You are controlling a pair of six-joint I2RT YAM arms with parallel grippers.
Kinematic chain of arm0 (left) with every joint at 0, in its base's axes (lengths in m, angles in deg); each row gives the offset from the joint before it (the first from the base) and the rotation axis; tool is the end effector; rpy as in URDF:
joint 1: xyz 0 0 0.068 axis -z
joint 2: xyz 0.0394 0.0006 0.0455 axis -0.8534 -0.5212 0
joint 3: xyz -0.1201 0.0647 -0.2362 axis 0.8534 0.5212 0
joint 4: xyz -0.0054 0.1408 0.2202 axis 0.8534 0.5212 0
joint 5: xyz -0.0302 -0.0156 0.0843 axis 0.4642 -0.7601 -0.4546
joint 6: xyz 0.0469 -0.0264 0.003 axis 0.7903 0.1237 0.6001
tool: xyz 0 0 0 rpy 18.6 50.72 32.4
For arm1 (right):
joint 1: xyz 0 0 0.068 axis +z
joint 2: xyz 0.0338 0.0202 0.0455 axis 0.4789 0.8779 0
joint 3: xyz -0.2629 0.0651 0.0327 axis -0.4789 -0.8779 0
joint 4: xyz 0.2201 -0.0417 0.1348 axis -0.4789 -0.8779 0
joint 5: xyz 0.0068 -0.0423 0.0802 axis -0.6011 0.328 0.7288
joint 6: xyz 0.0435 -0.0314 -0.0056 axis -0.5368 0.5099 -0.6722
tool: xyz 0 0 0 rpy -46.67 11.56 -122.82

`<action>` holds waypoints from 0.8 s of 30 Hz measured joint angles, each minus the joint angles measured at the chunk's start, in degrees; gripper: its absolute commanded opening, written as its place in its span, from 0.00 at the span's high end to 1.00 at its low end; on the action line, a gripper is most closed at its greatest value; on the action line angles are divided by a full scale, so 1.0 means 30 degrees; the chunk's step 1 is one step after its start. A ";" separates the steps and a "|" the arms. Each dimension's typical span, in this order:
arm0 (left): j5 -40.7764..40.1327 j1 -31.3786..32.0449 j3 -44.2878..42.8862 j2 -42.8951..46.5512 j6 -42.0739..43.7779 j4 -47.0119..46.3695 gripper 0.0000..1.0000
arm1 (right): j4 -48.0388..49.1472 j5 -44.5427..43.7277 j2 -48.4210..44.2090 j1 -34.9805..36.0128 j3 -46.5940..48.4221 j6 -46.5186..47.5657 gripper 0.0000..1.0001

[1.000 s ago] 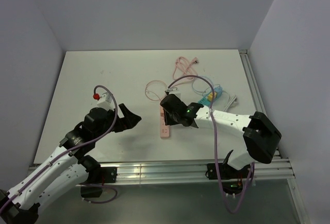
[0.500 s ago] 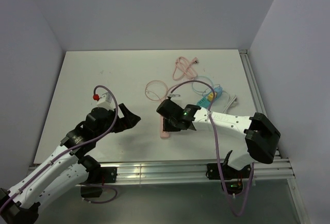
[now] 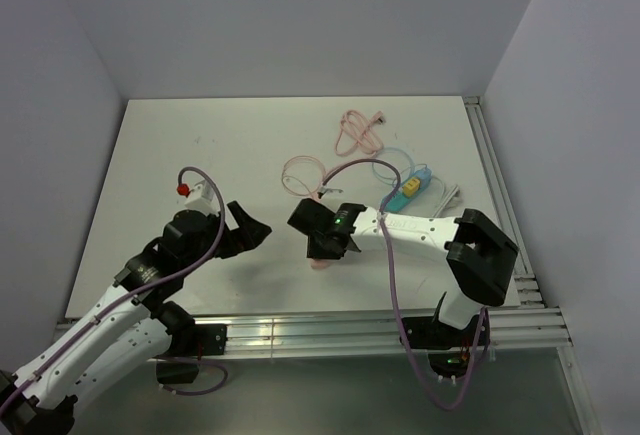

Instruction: Insert the plug

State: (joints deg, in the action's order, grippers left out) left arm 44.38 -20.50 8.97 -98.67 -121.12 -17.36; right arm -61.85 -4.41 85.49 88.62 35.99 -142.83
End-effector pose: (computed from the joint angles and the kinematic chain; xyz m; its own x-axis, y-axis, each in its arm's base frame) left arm 0.1183 -0.0902 0.2658 -0.6753 -0.4584 -0.5778 0.0802 0.7332 -0.6753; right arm 0.1647 0.2667 0.2021 -0.9122 0.0620 -0.4051 -0.0167 0.9820 0.1879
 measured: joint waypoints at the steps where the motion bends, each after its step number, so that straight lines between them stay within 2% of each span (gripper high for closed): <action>1: -0.0015 -0.0007 0.0000 0.0051 0.0000 0.0022 0.04 | -0.0146 -0.0051 0.0146 0.0029 0.0160 -0.0117 1.00; 9: -0.0022 -0.0007 0.0000 0.0291 0.0000 0.0087 0.04 | -0.0889 -0.0787 0.0729 0.0401 0.0729 -0.0699 1.00; 15: -0.0102 -0.0007 -0.0007 0.0321 -0.0015 0.0466 0.05 | -0.3155 -0.1836 0.2980 0.1129 0.3206 -0.0758 1.00; 24: -0.0372 -0.0007 -0.0015 0.1158 -0.0248 0.1144 0.06 | -0.2514 -0.3264 0.3592 0.1836 0.2550 -0.1049 1.00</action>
State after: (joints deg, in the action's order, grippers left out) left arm 43.26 -20.52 8.92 -95.19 -121.87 -13.93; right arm -69.39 -14.20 96.27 94.13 43.64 -145.98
